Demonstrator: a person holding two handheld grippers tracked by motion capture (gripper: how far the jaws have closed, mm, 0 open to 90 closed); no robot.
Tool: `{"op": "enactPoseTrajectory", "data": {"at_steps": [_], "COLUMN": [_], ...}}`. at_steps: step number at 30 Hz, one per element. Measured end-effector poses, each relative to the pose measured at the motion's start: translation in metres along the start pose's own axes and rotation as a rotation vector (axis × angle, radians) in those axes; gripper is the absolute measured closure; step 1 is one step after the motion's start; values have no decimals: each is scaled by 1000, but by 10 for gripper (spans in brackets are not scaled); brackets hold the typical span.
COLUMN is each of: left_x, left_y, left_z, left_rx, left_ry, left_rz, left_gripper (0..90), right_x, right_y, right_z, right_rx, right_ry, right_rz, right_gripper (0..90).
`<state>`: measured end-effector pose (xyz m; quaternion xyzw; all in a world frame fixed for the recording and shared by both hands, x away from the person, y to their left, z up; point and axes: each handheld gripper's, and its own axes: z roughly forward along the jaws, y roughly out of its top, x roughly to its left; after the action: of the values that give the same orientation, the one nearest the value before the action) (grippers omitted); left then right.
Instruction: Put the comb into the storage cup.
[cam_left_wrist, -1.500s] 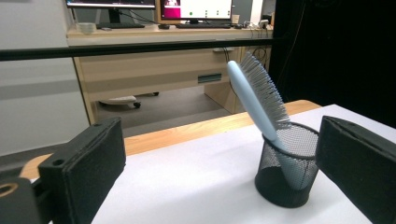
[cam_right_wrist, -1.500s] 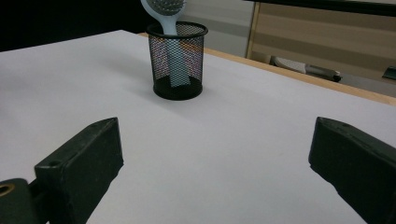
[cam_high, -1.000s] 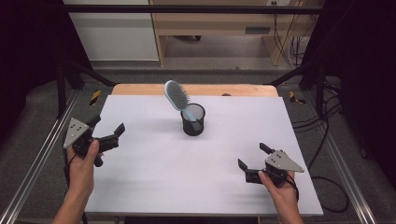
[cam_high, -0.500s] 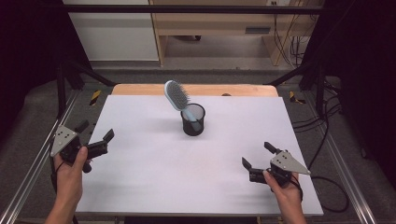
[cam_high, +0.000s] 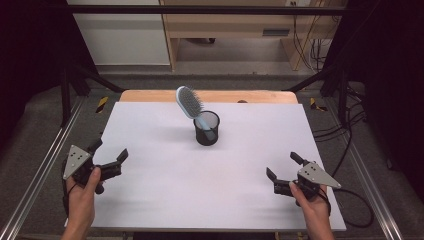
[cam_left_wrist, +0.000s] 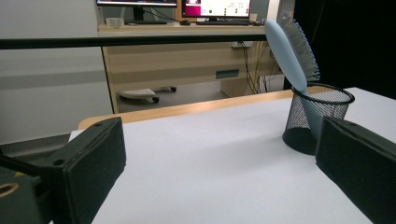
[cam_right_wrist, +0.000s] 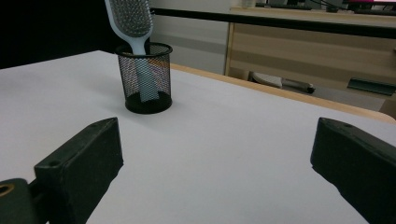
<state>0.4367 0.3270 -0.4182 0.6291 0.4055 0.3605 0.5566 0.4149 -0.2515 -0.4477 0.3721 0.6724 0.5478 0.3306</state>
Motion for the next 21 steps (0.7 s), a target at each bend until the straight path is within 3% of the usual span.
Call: {"op": "enactPoseTrajectory", "data": {"at_steps": [4,21], "left_x": [-6,-23], "left_y": [-6,-15], "left_z": [1,4], "left_rx": [6,6], "left_ry": [-8,-70], "left_rz": [22,26], "left_gripper": [16,16], "right_x": [-1,-3], "right_y": [0,-2], "right_z": [0,0], "right_rx": [1,2], "right_ry": [-1,-2], "right_rz": [-2,2], "right_gripper": [25,24]}}
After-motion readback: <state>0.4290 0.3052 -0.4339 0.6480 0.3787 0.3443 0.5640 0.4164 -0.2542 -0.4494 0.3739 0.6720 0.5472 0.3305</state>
